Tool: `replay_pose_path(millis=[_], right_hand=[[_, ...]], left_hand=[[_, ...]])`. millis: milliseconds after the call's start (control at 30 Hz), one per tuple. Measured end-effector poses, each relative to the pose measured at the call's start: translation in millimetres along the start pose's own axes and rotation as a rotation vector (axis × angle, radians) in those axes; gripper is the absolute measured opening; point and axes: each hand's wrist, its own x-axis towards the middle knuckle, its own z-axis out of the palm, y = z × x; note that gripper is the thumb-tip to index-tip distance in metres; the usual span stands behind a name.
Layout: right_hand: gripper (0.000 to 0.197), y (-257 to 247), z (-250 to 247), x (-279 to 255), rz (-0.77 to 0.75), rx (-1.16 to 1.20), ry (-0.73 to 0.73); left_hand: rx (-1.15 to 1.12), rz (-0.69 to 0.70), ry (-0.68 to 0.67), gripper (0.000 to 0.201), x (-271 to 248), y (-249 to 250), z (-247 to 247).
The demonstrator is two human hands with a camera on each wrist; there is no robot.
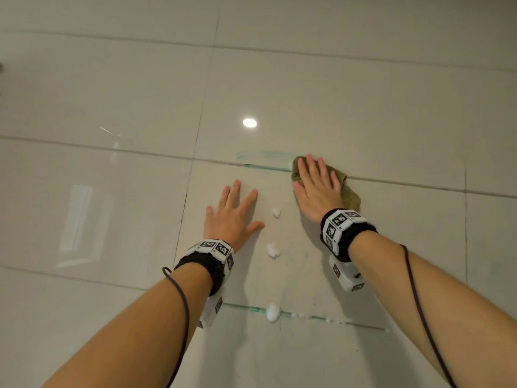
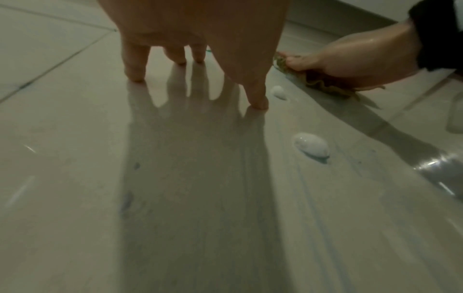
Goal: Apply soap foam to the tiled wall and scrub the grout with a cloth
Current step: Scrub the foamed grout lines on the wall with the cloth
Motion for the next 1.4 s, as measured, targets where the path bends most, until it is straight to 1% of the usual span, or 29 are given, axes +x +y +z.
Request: replay_pose_path(millis=[100,167,233,300,367,400,467,533,600,700,767,833,900,967,1033,1100,1200,1300,1400], right_hand=[[0.057,-5.0,16.7,-29.9,-0.111,-0.068,-0.049],[0.056,6.2,19.0,-44.7,-0.105,-0.098,-0.058],[0.056,18.2,13.6,-39.8,-0.039,-0.077,-0.018],[0.056,20.2,4.7,-21.4,0.072,-0.011,0.028],[0.057,9.7,-0.1,-0.5,0.15,0.017,0.083],[0.057,1.0,-1.4,9.8,0.155,0.024,0.094],[0.057,-19.4,-3.0,22.4,0.092,0.027,0.07],[0.056,-37.2,2.4,21.0,-0.027,-0.018,0.042],[0.056,-45.0,13.7,2.4,-0.113,-0.076,0.016],[0.06,-30.6,25.8,-30.2,-0.175,-0.132,-0.02],[0.057,-12.5,19.5,-31.3,-0.155,-0.124,-0.023],[0.056,0.8,9.0,-18.8,-0.07,-0.093,0.006],[0.056,1.5,-0.3,-0.4,0.014,-0.058,0.048],[0.056,-10.8,-4.4,20.1,0.057,-0.03,0.076],[0.057,-31.4,-5.7,37.1,0.031,-0.02,0.071],[0.057,-51.2,-3.6,42.7,-0.056,-0.054,0.046],[0.057,-65.3,10.0,19.1,-0.184,-0.131,0.006],[0.057,-49.9,21.2,-14.3,-0.23,-0.164,-0.034],[0.057,-25.6,11.3,-15.8,-0.175,-0.148,-0.046]], left_hand=[[0.016,-0.004,0.041,0.077,-2.7,-5.7,1.9],[0.051,0.007,0.052,0.078,-4.3,-6.3,0.0],[0.064,0.009,0.053,0.078,-3.2,-6.9,-2.3],[0.068,0.01,0.052,0.079,-2.7,-8.0,-2.9],[0.073,0.006,0.051,0.079,-1.9,-9.4,-0.9],[0.074,0.003,0.05,0.079,-1.2,-10.1,0.1],[0.083,-0.002,0.046,0.079,0.1,-11.4,1.2],[0.094,-0.006,0.051,0.079,1.3,-13.0,1.5],[0.089,-0.007,0.05,0.08,1.1,-14.9,1.7],[0.084,-0.009,0.031,0.081,-0.6,-20.9,1.0],[0.082,-0.013,0.025,0.082,-0.4,-24.9,-0.2],[0.082,-0.022,0.018,0.084,-0.2,-26.4,-0.8],[0.082,-0.03,0.003,0.085,0.9,-26.0,-2.1],[0.079,-0.034,-0.004,0.086,2.3,-26.0,-2.7],[0.073,-0.039,-0.003,0.087,2.8,-27.0,-2.5],[0.066,-0.04,0.001,0.087,3.3,-27.9,-1.7],[0.065,-0.039,0.004,0.088,2.4,-29.8,-0.6],[0.066,-0.033,0.006,0.088,1.3,-32.2,-1.8],[0.066,-0.029,-0.014,0.087,1.4,-36.3,-4.7]])
